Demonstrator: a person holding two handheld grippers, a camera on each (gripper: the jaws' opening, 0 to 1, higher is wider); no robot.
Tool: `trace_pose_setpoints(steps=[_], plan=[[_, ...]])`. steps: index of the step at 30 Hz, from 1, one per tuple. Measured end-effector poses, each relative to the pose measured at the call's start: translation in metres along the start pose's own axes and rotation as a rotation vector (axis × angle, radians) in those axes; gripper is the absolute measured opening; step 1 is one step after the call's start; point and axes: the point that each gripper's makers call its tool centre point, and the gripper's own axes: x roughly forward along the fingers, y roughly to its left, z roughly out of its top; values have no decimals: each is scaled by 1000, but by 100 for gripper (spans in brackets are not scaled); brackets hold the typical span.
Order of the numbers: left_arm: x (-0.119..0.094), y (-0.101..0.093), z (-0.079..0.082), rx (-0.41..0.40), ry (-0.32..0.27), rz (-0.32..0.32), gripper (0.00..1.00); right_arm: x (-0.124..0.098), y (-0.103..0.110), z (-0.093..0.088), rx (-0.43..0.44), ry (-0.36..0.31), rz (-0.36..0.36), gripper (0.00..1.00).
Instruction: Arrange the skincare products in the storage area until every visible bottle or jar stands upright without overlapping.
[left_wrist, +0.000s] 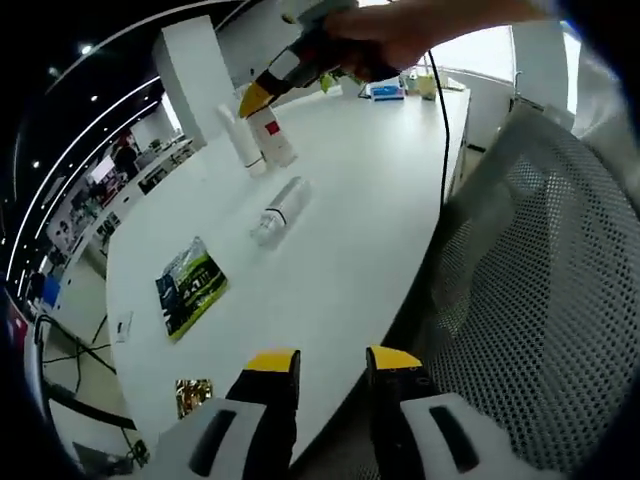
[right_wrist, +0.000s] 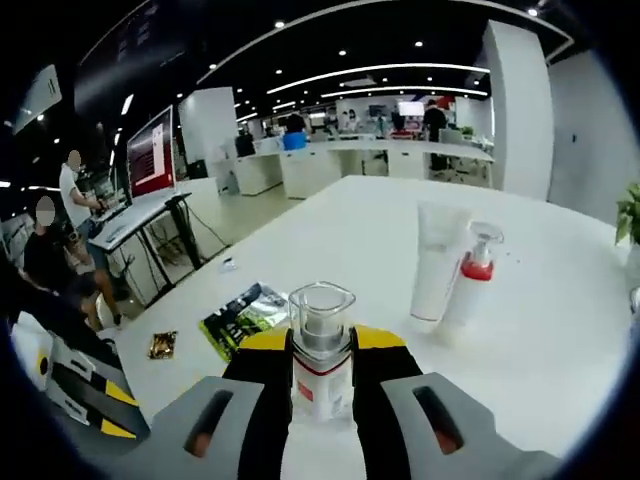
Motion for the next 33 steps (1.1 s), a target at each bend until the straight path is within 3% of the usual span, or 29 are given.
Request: trace_pose_setpoints(steps=[4,9,19,33], plan=[[1,0,-3,1,17,1,23,14,-16,2,15,-15,-22,19],[-1,4,3,-3,-14,26,23,29,-29,6,4,-50,-33,19],[4,3,0,-15,-3,25,23,57,-41,-13,-55,-10,-31,19],[6,-1,-4,-7,17,8,23,67,-59,-16,-43,-44,-47,19]])
